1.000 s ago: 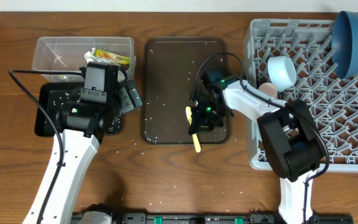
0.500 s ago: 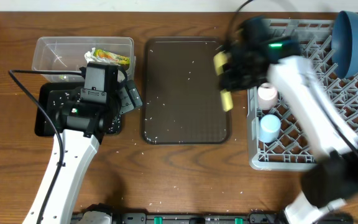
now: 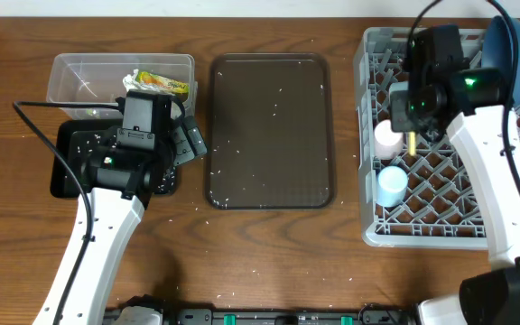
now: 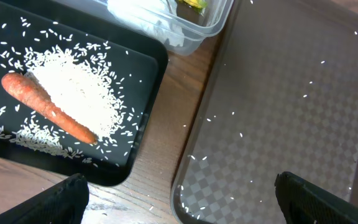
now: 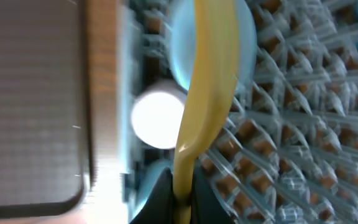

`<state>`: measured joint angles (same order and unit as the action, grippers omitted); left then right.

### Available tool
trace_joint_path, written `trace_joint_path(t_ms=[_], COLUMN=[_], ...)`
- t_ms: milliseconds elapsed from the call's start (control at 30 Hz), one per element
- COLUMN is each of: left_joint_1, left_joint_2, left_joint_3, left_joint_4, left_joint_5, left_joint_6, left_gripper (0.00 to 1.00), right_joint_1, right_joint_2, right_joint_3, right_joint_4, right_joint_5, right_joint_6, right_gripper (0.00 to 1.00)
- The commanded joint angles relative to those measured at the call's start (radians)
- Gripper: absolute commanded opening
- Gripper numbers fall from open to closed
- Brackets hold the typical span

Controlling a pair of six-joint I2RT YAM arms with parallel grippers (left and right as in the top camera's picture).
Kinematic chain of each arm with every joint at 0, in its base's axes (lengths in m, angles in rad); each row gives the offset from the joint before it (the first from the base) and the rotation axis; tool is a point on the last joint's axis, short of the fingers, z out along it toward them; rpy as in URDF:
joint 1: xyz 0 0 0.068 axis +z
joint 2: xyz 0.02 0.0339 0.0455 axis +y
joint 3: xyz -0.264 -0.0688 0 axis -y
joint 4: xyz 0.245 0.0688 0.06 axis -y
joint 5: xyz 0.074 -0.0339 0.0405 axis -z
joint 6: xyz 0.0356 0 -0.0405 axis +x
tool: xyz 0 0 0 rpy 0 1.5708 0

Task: Sort waste into correct bins and load items into the dishwasher rack
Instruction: 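Carry the yellow spoon right over the dish rack with the right gripper, then lower the spoon handle-down into the rack slots and release it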

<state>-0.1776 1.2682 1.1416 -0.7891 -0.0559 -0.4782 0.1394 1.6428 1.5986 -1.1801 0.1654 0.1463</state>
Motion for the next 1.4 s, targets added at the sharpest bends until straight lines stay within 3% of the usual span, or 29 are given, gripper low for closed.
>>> trace_joint_path(t_ms=[0,467,1033,1200,1367], left_joint_1=[0.004,0.004,0.004,0.004,0.004], left_joint_2=[0.004,0.004,0.004,0.004,0.004], left_joint_3=[0.008,0.008,0.008,0.008,0.008], left_joint_4=[-0.003,-0.003,-0.003,-0.003,-0.003], left_joint_5=[-0.008,-0.009,-0.008,-0.009,-0.009], left_joint_6=[-0.006,-0.006,-0.006,-0.006,-0.006], left_gripper=[0.98,0.98,0.98,0.98,0.98], right_joint_1=[-0.047,-0.093,-0.179,-0.179,-0.18], right_joint_2=[-0.001,-0.001,-0.001,-0.001,-0.001], right_joint_3=[-0.021,-0.262,-0.272,-0.272,-0.272], right_joint_4=[-0.026,-0.042,-0.061,-0.035,-0.031], right_joint_5=[0.078,0.093,0.129,0.122,0.123], right_joint_6=[0.087,0.067,0.129,0.047,-0.05], right_gripper=[0.01,0.01,0.03,0.09,0.06])
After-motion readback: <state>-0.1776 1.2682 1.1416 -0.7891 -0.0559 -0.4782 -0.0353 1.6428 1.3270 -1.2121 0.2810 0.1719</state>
